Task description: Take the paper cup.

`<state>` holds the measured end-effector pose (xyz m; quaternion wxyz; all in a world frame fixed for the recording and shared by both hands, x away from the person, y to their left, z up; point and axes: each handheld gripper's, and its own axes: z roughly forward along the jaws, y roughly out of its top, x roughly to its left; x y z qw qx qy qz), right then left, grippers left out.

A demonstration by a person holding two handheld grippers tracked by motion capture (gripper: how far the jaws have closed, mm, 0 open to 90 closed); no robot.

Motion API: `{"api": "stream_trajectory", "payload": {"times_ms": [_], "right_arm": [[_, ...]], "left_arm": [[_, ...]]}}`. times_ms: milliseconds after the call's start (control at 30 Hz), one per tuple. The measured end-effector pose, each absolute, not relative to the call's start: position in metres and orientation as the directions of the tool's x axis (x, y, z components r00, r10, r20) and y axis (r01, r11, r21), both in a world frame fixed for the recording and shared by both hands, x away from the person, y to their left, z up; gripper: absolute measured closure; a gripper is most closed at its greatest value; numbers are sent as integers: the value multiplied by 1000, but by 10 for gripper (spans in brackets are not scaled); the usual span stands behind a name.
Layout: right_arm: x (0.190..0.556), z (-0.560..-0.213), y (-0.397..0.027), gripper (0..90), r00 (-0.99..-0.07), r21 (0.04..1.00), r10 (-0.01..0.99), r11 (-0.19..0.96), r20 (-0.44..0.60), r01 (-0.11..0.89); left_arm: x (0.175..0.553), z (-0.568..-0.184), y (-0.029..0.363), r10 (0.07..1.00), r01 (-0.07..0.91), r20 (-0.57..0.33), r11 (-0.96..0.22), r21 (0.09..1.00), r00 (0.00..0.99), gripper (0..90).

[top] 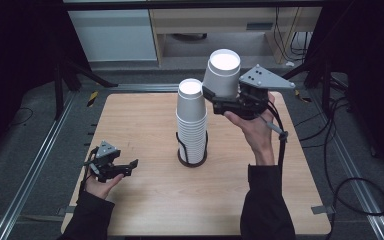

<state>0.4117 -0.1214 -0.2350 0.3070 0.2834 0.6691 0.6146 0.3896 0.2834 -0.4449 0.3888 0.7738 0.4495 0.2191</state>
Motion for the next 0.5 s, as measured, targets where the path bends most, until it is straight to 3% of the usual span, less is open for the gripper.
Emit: {"api": "stream_trajectory", "payload": {"times_ms": [500], "right_arm": [[395, -290, -171, 141, -629, 994, 777, 63, 9, 92]], "left_arm": [[387, -443, 280, 847, 511, -9, -312, 800, 531, 193]]}}
